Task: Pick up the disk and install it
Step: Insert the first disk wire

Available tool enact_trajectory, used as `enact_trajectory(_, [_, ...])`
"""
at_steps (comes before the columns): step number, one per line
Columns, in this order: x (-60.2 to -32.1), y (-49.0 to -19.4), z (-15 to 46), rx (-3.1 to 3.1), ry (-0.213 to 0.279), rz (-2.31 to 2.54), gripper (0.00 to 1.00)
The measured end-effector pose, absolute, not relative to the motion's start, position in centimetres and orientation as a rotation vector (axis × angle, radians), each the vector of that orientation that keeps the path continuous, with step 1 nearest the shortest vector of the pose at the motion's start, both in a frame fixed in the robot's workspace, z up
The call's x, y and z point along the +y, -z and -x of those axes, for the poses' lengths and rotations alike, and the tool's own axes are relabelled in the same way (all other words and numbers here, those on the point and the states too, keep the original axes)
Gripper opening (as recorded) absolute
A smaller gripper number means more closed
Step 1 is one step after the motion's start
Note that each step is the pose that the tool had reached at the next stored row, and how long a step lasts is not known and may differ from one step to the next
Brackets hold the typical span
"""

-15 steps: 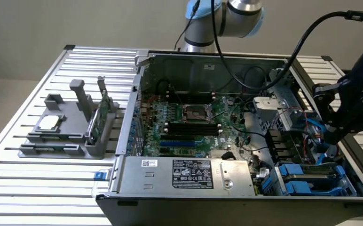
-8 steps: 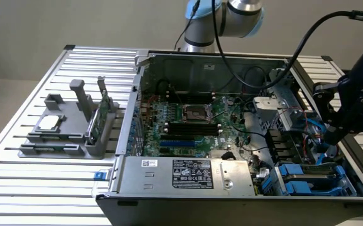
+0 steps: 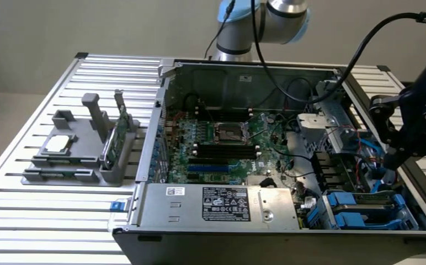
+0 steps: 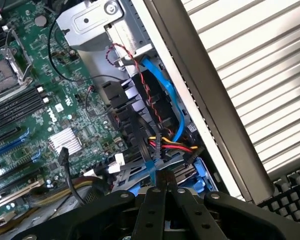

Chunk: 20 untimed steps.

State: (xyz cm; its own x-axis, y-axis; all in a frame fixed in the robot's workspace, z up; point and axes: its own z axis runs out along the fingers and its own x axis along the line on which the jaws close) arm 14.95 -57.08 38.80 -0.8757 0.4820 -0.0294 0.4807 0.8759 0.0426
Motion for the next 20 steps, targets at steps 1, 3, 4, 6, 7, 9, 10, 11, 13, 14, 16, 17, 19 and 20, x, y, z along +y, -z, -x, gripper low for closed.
enact_trajectory(1, [-57.1, -38.8, -15.1, 3.003, -0.053, -0.778, 0.11])
enact_trajectory(3, [-57.0, -38.8, -15.4, 3.0, -0.052, -0.79, 0.11])
enact_trajectory(4, [-57.0, -38.8, -15.5, 2.998, -0.052, -0.796, 0.11])
enact_trajectory(6, [-57.0, -38.7, -15.8, 2.994, -0.052, -0.811, 0.11])
enact_trajectory(7, [-57.0, -38.7, -15.9, 2.99, -0.051, -0.822, 0.11])
enact_trajectory(9, [-57.0, -38.6, -16.0, 2.98, -0.05, -0.859, 0.11])
enact_trajectory(10, [-57.0, -38.6, -16.0, 2.972, -0.05, -0.883, 0.11])
enact_trajectory(11, [-57.0, -38.5, -16.0, 2.964, -0.05, -0.909, 0.11])
enact_trajectory(13, [-57.0, -38.3, -16.0, 2.947, -0.049, -0.962, 0.11])
enact_trajectory(14, [-57.0, -38.2, -16.0, 2.938, -0.048, -0.988, 0.11])
enact_trajectory(16, [-56.9, -38.0, -16.0, 2.919, -0.047, -1.043, 0.11])
enact_trajectory(17, [-56.9, -38.0, -16.0, 2.909, -0.046, -1.069, 0.11])
enact_trajectory(19, [-56.9, -37.8, -16.0, 2.889, -0.045, -1.121, 0.11])
enact_trajectory(20, [-56.9, -37.8, -16.0, 2.879, -0.044, -1.146, 0.11])
